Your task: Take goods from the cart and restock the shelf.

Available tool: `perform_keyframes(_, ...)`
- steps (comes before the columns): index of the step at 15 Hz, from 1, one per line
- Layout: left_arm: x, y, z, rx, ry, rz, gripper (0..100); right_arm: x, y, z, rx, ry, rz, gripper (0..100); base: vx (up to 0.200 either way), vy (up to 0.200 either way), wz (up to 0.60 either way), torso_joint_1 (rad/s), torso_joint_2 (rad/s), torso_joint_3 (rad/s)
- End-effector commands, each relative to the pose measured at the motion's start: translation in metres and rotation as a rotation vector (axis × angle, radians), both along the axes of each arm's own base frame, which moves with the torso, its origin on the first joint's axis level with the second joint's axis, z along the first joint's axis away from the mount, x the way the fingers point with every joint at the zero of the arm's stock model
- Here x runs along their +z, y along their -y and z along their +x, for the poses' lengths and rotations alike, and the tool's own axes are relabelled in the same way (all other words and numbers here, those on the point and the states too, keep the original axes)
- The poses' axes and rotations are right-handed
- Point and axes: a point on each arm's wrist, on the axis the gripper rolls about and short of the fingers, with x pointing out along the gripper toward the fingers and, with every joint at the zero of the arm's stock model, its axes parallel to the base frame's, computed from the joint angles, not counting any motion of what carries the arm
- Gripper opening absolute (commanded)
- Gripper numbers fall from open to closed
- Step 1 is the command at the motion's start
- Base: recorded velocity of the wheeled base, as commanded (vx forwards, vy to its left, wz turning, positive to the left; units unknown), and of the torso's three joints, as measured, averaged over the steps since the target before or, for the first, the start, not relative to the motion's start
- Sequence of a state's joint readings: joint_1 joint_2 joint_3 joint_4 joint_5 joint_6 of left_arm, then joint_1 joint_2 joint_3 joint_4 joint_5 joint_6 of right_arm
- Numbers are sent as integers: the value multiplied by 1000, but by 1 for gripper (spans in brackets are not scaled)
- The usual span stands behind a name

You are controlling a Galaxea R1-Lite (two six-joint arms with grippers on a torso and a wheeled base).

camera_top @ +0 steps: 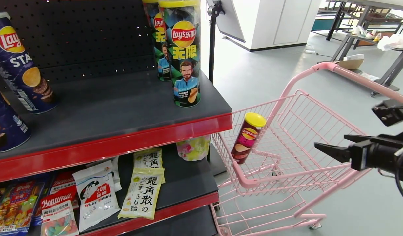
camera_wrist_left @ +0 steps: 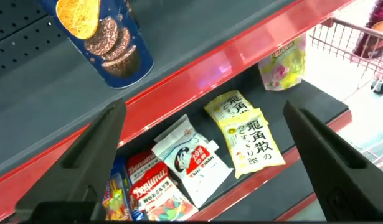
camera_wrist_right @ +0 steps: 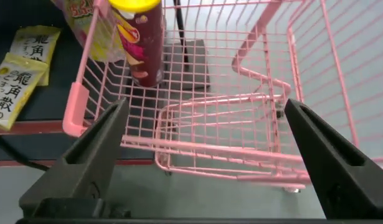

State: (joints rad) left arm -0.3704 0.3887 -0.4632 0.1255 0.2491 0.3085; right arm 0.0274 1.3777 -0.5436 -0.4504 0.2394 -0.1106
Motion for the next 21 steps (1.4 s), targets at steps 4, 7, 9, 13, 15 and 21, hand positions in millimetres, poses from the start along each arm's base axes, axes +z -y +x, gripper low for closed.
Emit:
perform_keyframes(4, 4, 2, 4, -8, -21, -36, 100, -35, -34, 82, 153, -106, 56, 100, 0, 0, 0, 0, 0, 0)
perform_keyframes(7, 10, 5, 10, -23, -42, -80, 100, -43, -47, 101, 173, -135, 88, 100, 0, 0, 0, 0, 0, 0)
perform_keyframes(9, 10, 5, 11, -32, -50, -78, 100, -46, -56, 113, 202, -135, 122, 100, 0, 0, 0, 0, 0, 0)
perform_keyframes(13, 11, 7, 17, -31, -75, -69, 100, -52, -63, 132, 210, -126, 134, 100, 0, 0, 0, 0, 0, 0)
perform_keyframes(15, 12, 9, 20, -30, -86, -65, 100, -58, -67, 140, 211, -141, 147, 100, 0, 0, 0, 0, 0, 0)
perform_keyframes(21, 18, 11, 26, -28, -96, -62, 100, -79, -87, 161, 239, -140, 170, 100, 0, 0, 0, 0, 0, 0)
